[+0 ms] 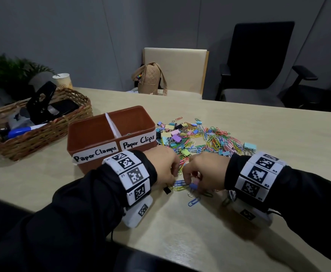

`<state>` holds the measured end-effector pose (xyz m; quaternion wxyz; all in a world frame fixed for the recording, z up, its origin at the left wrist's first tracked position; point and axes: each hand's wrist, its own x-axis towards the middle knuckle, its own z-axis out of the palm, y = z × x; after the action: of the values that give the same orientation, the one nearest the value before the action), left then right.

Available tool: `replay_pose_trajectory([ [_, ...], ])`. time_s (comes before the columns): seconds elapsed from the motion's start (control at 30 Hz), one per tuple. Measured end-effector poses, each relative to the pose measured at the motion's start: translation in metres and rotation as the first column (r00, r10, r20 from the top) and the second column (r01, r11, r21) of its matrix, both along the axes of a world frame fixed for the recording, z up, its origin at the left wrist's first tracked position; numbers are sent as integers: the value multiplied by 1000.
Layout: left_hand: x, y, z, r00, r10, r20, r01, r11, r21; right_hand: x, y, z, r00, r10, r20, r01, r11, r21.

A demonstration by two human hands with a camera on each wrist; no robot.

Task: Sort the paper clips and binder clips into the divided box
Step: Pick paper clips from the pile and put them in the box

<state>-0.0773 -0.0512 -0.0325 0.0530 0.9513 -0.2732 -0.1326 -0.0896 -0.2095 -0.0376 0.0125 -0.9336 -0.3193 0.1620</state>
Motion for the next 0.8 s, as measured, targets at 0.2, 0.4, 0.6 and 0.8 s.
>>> replay_pose_trajectory([
  [0.2, 1, -2, -3, 1000, 13, -4, -13, 1000, -13, -3, -2, 0, 998, 57, -28, -56, 998, 17],
  [0.4, 3, -5, -3, 1000, 0, 9, 0, 1000, 16, -1, 1, -1, 994, 108, 17, -108, 993, 38],
  [0.6, 2, -8, -4, 1000, 2, -16, -1, 999, 34, 0, 0, -3, 997, 73, 7, -73, 997, 39],
  [0.8, 2, -13, -7, 999, -35, 4, 34, 996, 83, 4, -2, -6, 1000, -15, -25, 16, 999, 43],
])
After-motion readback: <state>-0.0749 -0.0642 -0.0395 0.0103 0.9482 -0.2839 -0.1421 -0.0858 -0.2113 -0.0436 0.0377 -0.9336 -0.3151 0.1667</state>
